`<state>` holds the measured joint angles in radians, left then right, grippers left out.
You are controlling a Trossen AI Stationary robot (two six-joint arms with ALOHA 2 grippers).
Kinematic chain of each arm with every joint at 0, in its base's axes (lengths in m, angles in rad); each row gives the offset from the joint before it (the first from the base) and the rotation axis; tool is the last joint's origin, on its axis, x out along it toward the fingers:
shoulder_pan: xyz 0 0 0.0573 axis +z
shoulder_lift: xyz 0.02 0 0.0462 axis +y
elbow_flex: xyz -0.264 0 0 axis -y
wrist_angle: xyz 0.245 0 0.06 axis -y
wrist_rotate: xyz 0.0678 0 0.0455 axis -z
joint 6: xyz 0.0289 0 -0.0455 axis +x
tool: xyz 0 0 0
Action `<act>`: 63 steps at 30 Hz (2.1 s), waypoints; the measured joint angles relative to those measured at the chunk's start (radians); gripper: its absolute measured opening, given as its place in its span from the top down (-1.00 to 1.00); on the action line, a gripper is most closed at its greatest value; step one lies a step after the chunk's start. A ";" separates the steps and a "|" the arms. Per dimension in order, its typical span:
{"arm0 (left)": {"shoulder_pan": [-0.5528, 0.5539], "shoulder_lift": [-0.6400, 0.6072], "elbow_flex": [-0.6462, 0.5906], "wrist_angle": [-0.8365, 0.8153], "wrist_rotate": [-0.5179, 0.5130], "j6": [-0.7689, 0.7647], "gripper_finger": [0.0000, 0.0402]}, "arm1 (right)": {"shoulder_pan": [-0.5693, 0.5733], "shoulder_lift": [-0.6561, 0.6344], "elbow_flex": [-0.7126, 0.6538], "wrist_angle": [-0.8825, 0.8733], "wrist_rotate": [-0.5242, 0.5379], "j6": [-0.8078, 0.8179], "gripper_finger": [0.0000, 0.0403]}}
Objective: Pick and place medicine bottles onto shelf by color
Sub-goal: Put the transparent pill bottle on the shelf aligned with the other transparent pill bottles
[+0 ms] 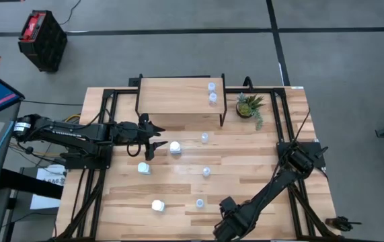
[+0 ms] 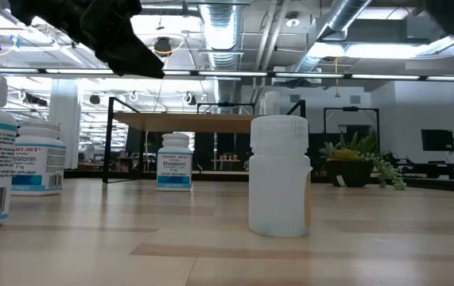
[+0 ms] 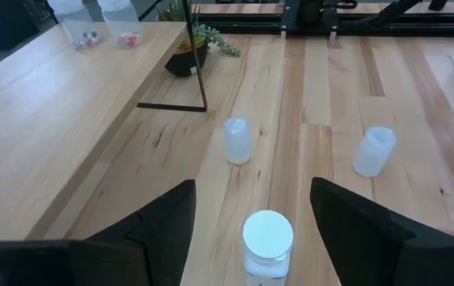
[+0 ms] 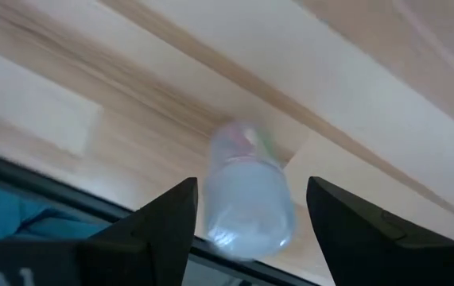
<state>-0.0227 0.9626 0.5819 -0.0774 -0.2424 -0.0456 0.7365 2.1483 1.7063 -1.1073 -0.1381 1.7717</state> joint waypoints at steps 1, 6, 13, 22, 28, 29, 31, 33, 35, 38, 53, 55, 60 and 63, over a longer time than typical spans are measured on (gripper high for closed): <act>0.000 0.000 0.000 -0.002 0.000 0.000 -0.18 | -0.001 0.000 -0.006 0.006 -0.014 0.008 -0.29; 0.000 0.000 0.000 -0.001 0.000 0.000 -0.18 | -0.006 0.000 -0.008 0.013 -0.011 0.006 -0.29; 0.000 0.000 0.000 -0.001 0.000 0.000 -0.18 | -0.006 0.000 -0.008 0.021 -0.012 -0.008 -0.29; 0.000 0.000 0.000 -0.001 0.000 0.000 -0.18 | -0.018 0.000 -0.007 0.052 -0.051 0.043 0.12; 0.000 0.000 0.000 -0.001 0.000 0.000 -0.18 | -0.044 -0.004 -0.006 0.042 -0.050 0.028 0.38; 0.000 0.000 0.000 -0.001 0.000 0.000 -0.18 | -0.052 -0.007 -0.006 0.039 -0.048 0.011 0.38; 0.000 0.000 0.000 -0.001 0.000 0.000 -0.18 | -0.070 -0.010 -0.001 0.027 -0.047 -0.022 0.38; 0.000 0.000 0.000 -0.002 0.000 0.000 -0.18 | -0.086 -0.011 0.026 -0.030 -0.047 -0.073 0.38; 0.000 0.000 0.000 -0.002 0.000 0.000 -0.18 | -0.107 -0.019 0.059 -0.095 -0.047 -0.128 0.37; 0.000 0.000 0.000 -0.003 0.000 0.000 -0.18 | -0.145 -0.021 0.129 -0.248 -0.046 -0.231 0.31; 0.000 0.000 0.000 -0.005 0.000 0.000 -0.18 | -0.513 -0.222 0.337 -0.460 0.201 -0.739 0.32; 0.000 0.000 0.000 -0.002 0.000 0.000 -0.18 | -0.584 -0.249 0.338 -0.464 0.209 -0.796 0.34; 0.000 0.000 0.000 -0.002 0.000 0.000 -0.18 | -0.770 -0.257 0.336 -0.453 0.200 -0.959 0.35; 0.000 0.000 0.000 -0.003 0.000 0.000 -0.18 | -0.876 -0.253 0.337 -0.459 0.180 -1.039 0.32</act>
<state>-0.0230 0.9624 0.5816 -0.0799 -0.2424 -0.0457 -0.1395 1.8949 2.0430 -1.5668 0.0415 0.7330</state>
